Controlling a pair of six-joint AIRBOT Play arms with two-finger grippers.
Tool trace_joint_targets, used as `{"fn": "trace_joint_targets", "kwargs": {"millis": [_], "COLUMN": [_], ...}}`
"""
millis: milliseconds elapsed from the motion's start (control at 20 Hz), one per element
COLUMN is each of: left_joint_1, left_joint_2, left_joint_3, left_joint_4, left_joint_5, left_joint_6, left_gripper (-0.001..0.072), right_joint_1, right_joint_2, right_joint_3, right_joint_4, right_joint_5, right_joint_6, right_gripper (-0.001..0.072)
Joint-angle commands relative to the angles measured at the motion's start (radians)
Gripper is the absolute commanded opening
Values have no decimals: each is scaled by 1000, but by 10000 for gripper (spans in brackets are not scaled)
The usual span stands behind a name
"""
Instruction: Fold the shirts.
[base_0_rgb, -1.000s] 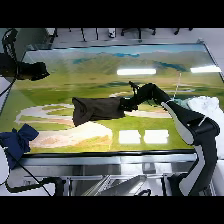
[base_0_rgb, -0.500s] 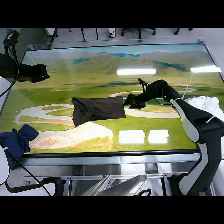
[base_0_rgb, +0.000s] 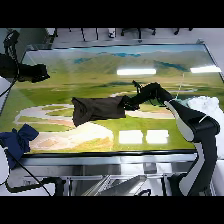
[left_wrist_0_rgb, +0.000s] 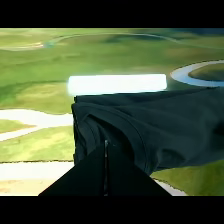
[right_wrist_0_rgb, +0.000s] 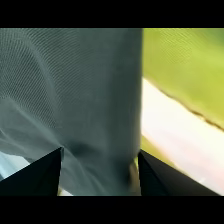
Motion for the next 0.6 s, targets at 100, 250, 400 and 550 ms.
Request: {"fn": "trace_joint_targets", "kwargs": {"millis": [100,250,400,550], "left_joint_1": [0,0,1,0], "left_joint_2": [0,0,0,0], "left_joint_3": [0,0,1,1], "left_joint_4": [0,0,0,0], "left_joint_5": [1,2,11,29], "left_joint_6": [0,1,20,24], "left_gripper": [14,14,14,14], "right_joint_1": [59,80,79,14], "right_joint_2": [-32,-40,-20,116], "right_joint_3": [2,13,43,65], "right_joint_4": [71,80,82,65], "right_joint_5": [95,102,79,59], "right_joint_6": [-3,-7,-6,-6], "right_gripper": [440,131,15,15]}}
